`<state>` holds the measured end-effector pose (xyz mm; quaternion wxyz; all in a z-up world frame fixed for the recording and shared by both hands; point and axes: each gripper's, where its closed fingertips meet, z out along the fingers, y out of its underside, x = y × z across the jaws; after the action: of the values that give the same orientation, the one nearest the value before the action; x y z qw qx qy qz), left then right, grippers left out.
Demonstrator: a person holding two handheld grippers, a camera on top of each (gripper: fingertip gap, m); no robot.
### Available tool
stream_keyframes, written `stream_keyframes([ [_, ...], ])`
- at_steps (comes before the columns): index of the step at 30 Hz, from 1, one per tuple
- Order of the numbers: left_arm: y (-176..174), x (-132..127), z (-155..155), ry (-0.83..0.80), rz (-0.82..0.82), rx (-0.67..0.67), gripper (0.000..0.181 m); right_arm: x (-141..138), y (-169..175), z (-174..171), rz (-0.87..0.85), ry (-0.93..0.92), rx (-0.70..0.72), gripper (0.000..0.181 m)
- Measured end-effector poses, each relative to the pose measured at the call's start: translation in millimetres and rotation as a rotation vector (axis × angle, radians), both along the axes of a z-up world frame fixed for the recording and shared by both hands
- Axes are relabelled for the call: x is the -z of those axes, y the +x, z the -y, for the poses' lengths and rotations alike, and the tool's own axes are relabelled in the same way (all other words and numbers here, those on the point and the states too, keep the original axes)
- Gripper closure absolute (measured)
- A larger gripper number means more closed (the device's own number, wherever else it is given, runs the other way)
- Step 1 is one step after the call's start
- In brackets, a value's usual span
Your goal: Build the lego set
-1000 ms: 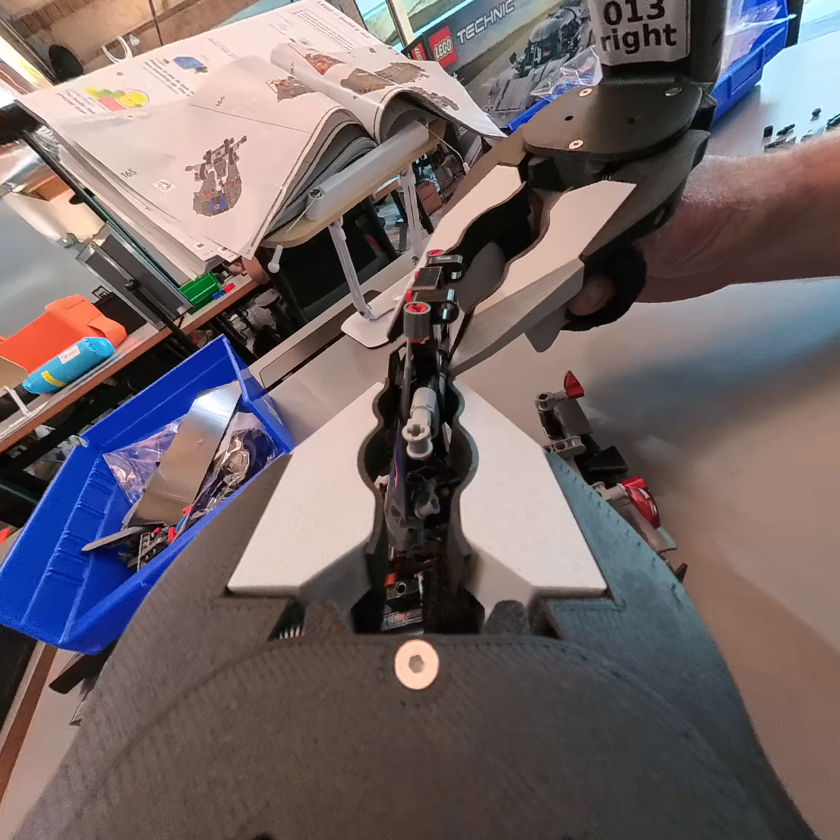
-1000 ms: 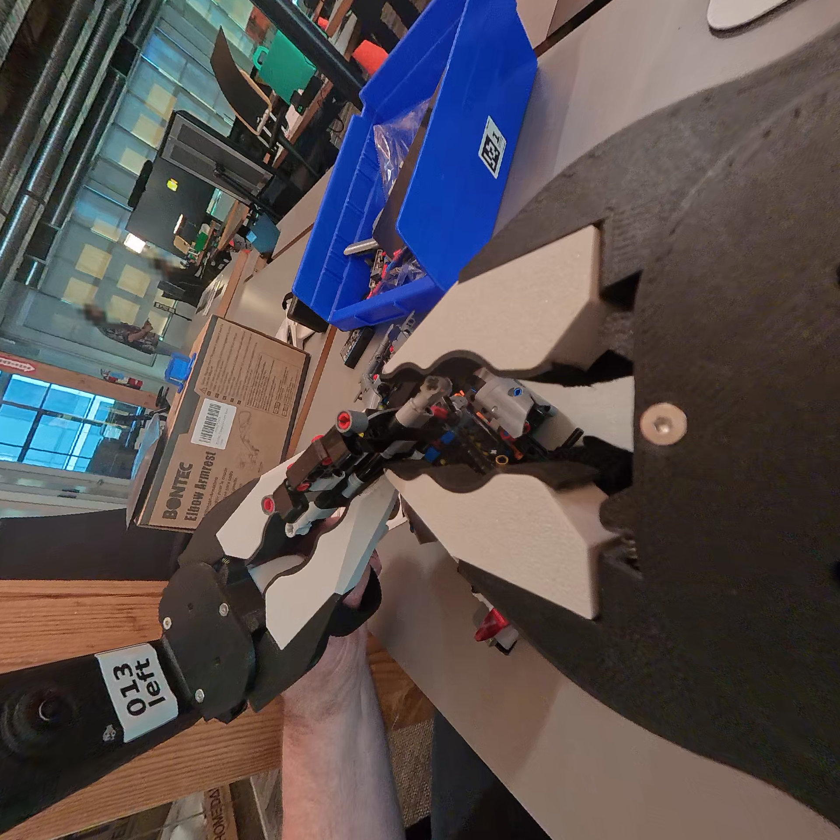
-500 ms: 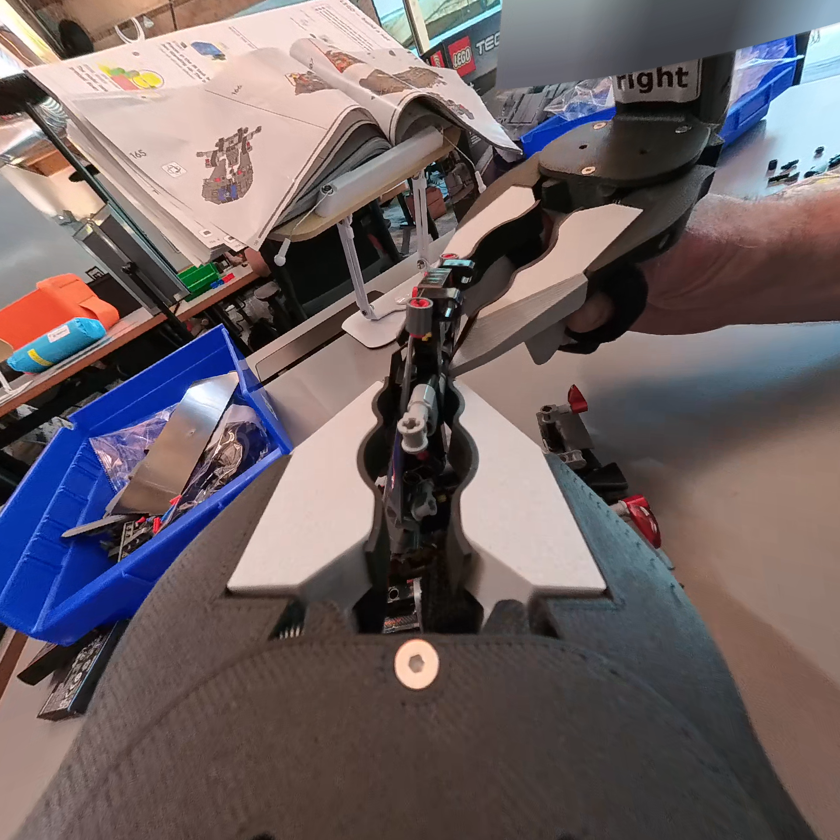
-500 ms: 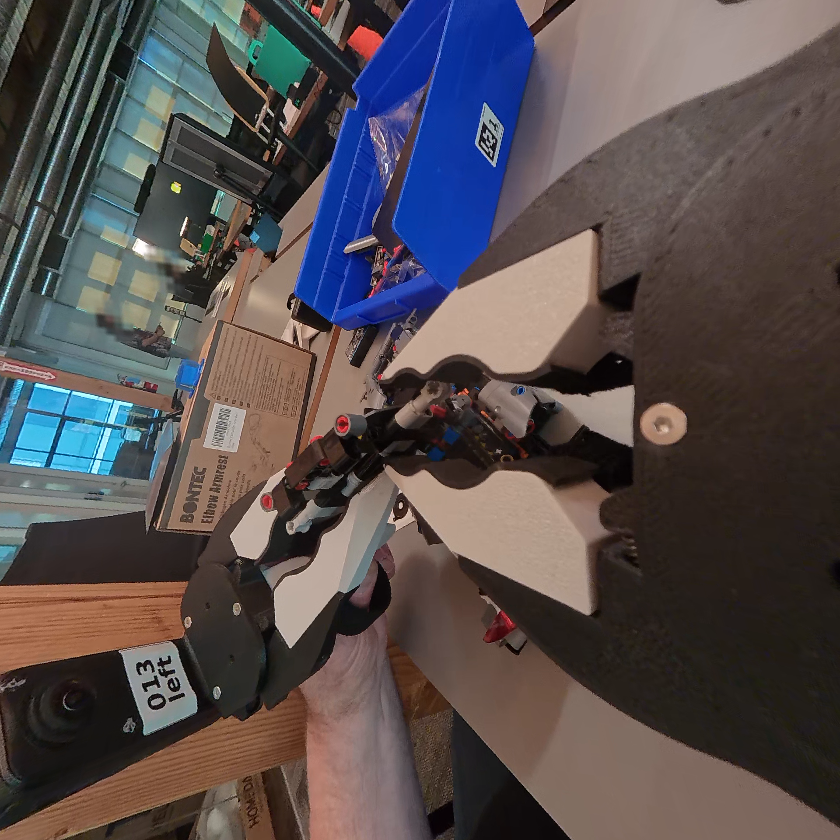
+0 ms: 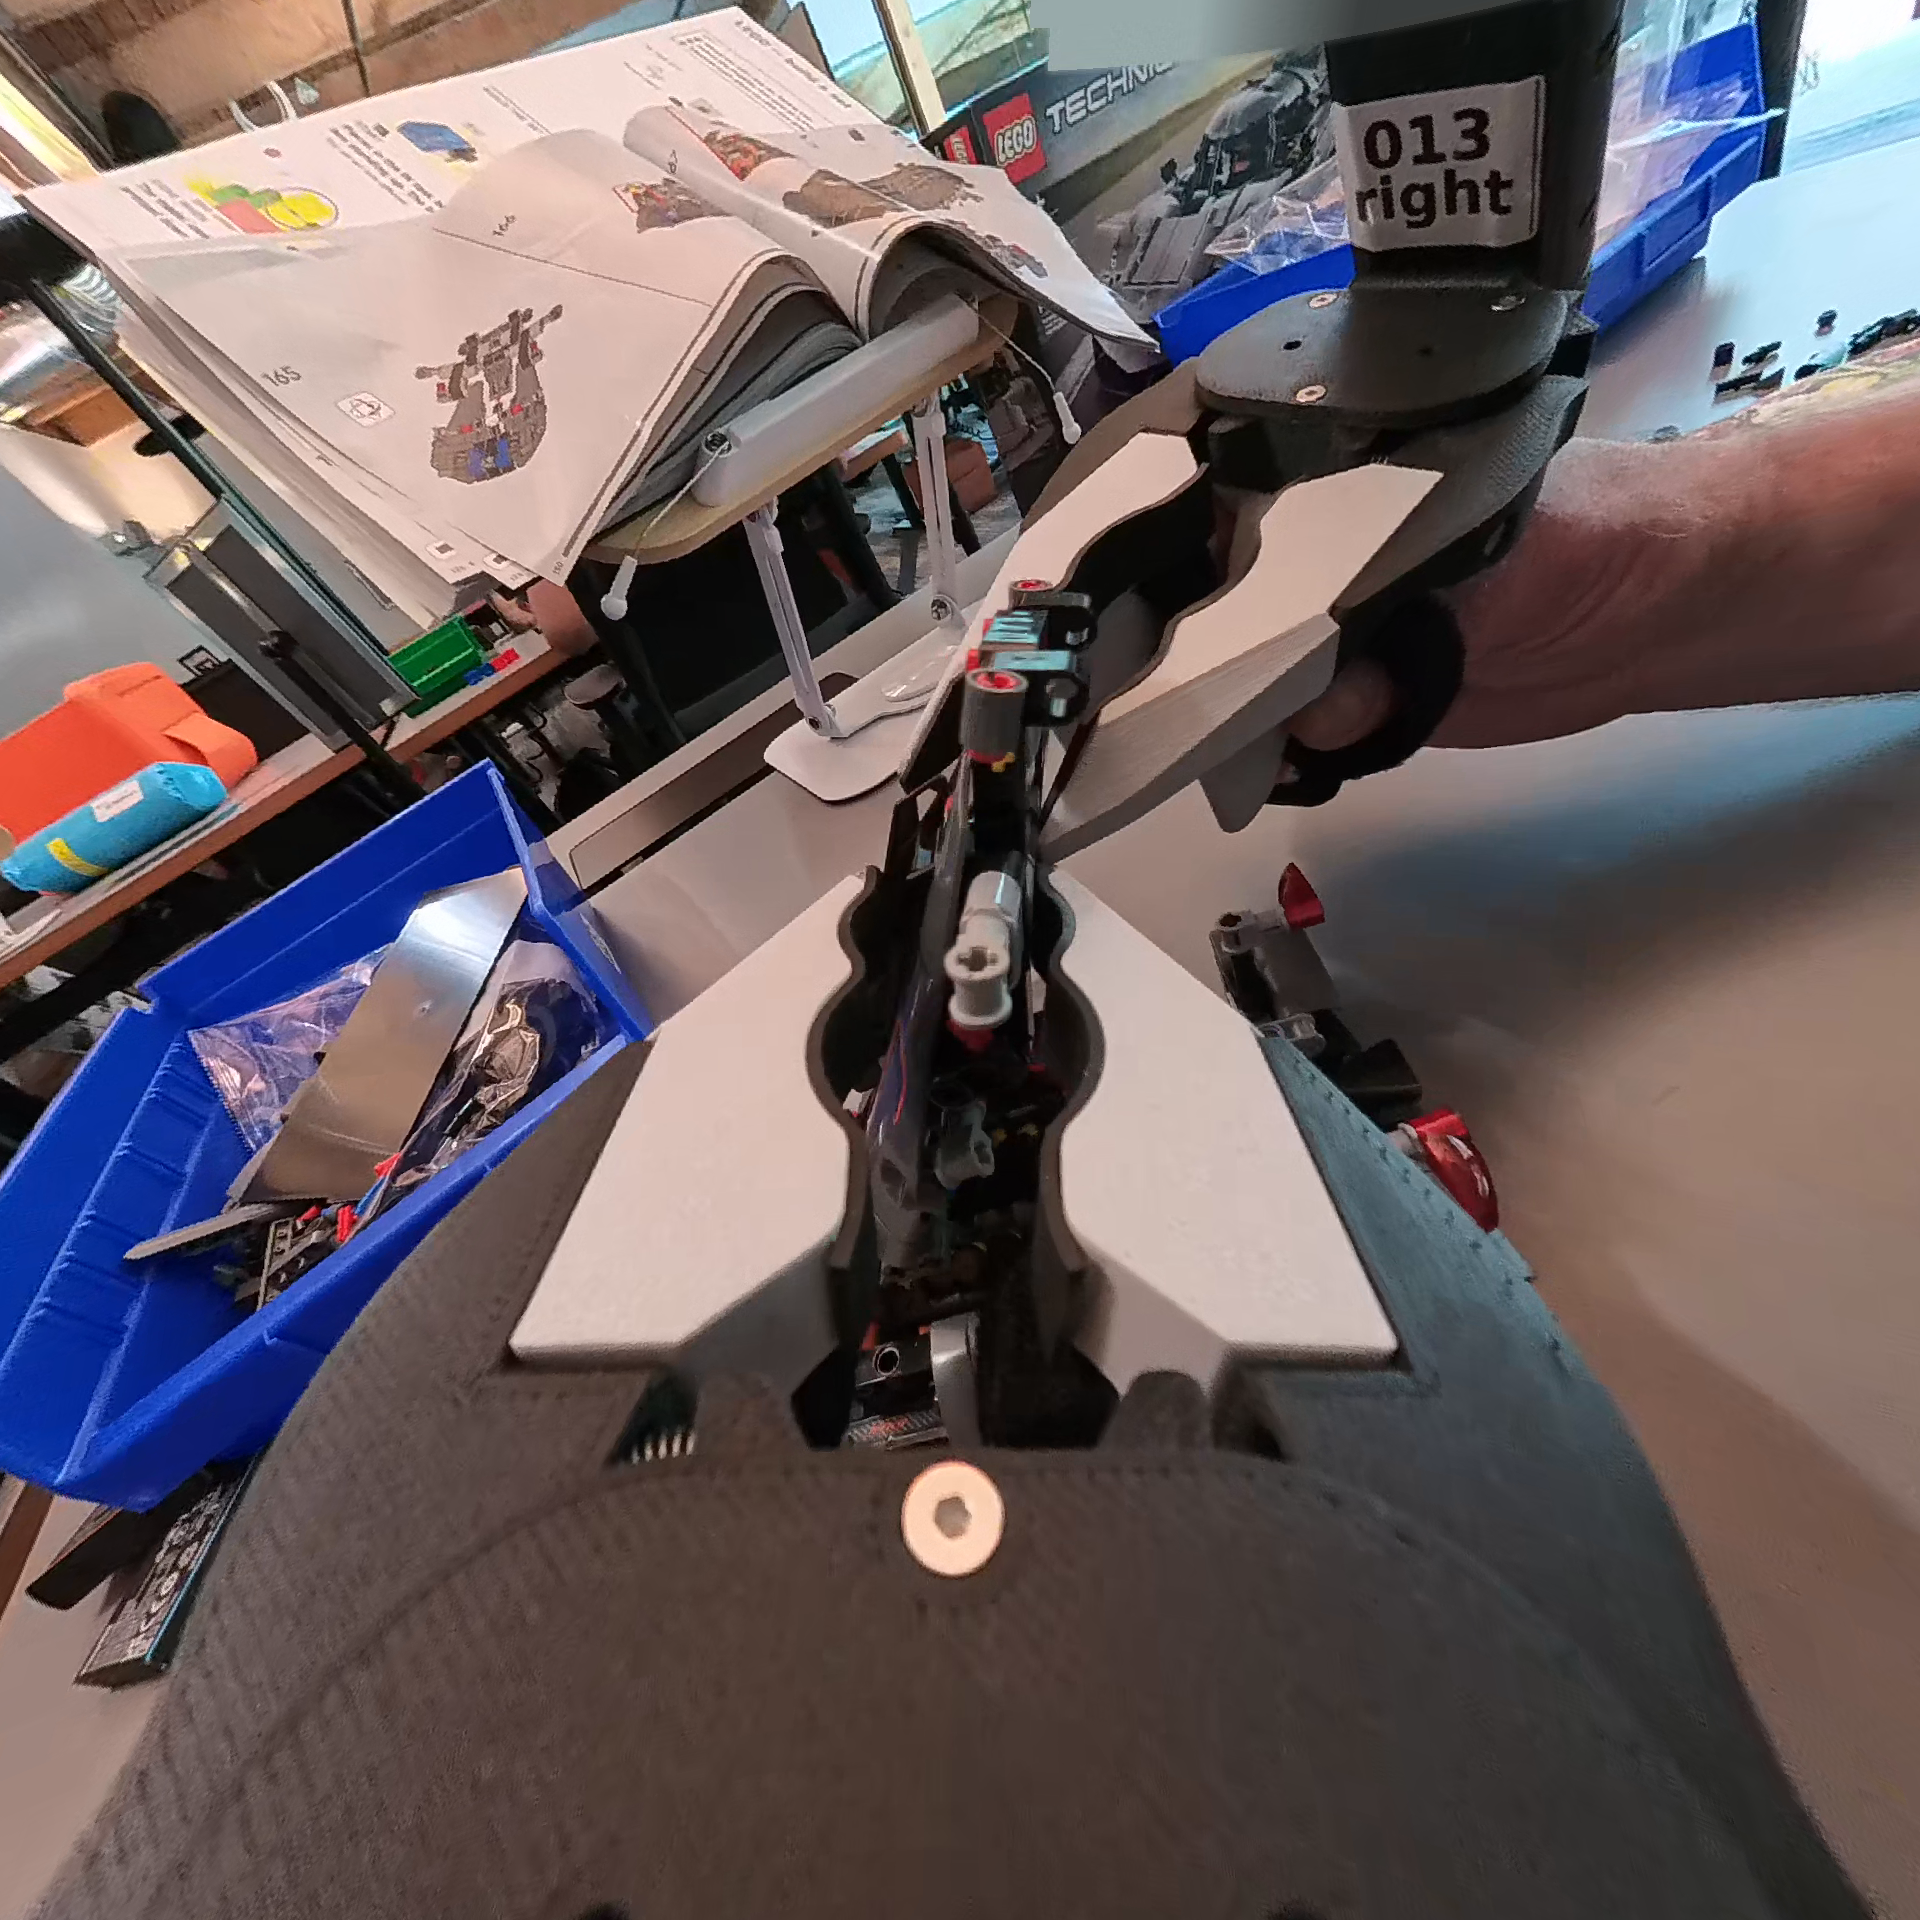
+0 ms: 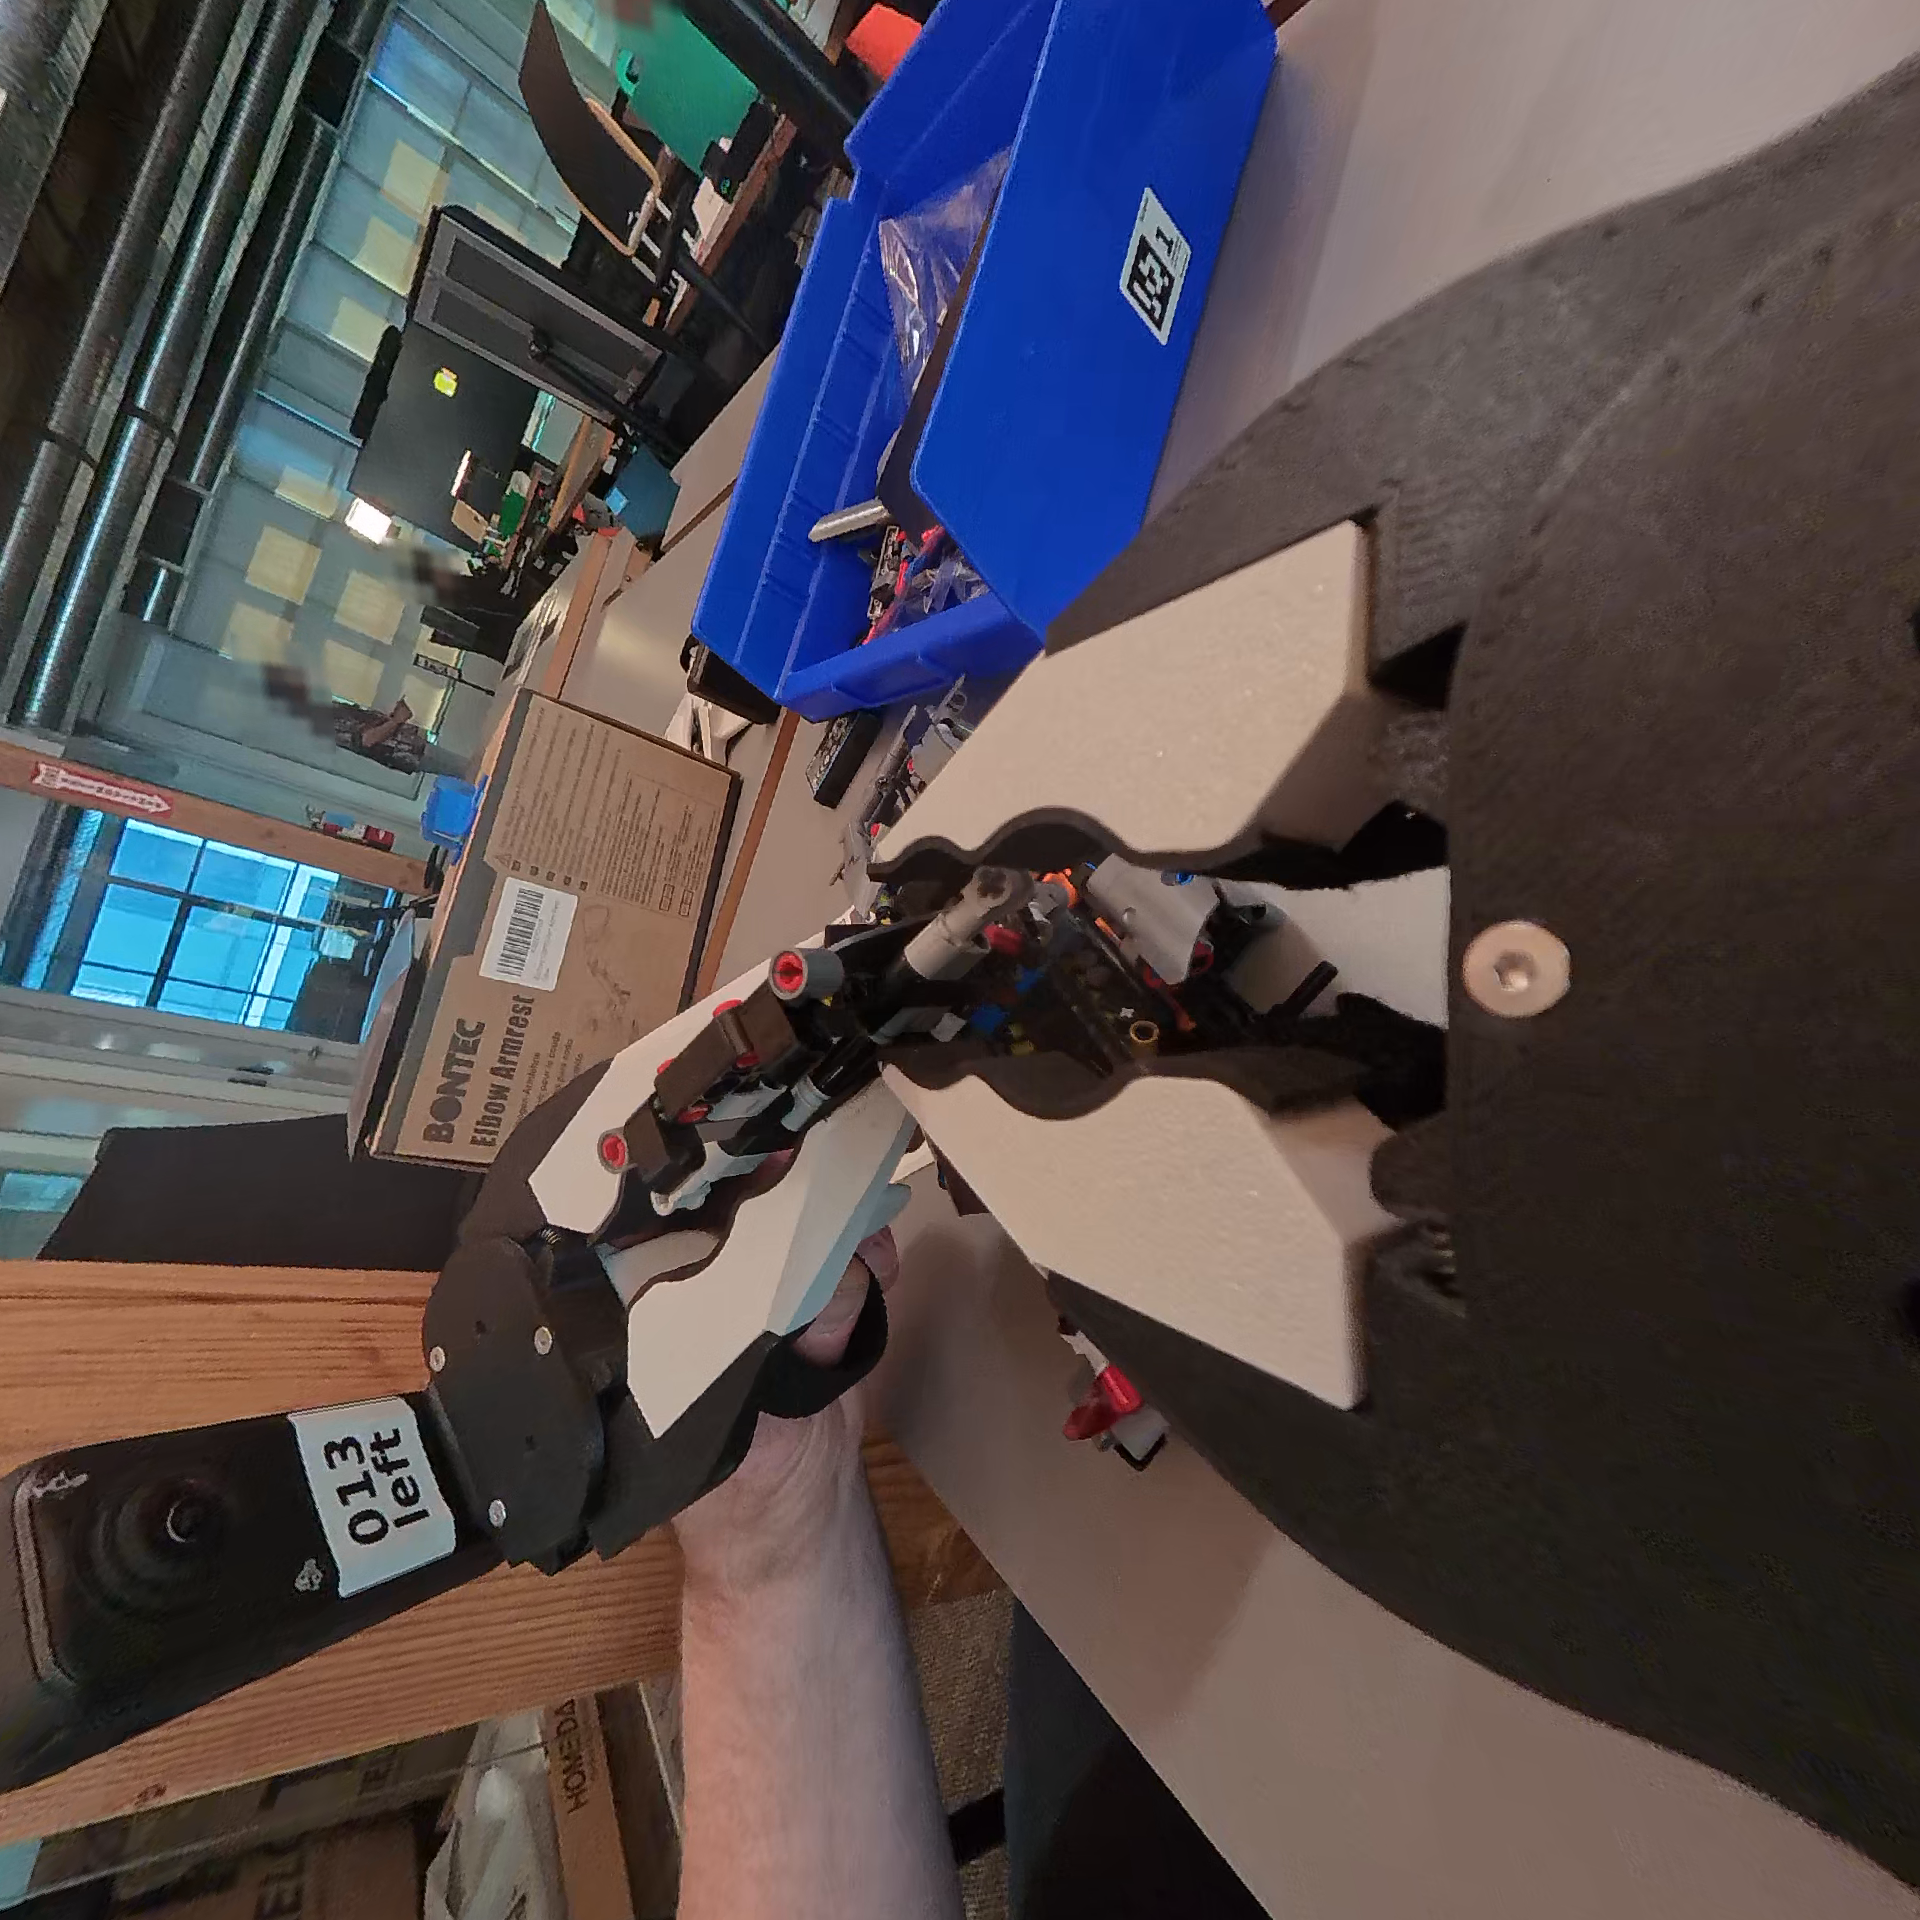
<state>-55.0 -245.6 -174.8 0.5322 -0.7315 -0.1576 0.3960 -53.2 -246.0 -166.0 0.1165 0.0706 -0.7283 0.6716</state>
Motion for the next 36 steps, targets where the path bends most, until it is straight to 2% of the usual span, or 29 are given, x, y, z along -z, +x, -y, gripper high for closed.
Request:
stream_keyframes([
  [20, 1.7, 4.3, -2.4, -0.075, -0.043, -0.002, 0.16, 3.5, -3.9, -2.4, -0.021, 0.012, 0.013, 0.145],
  [36, 1.5, 1.8, 2.7, -0.07, -0.027, -0.013, 0.16, 4.7, -3.6, 0.1, -0.011, 0.021, 0.038, 0.153],
])
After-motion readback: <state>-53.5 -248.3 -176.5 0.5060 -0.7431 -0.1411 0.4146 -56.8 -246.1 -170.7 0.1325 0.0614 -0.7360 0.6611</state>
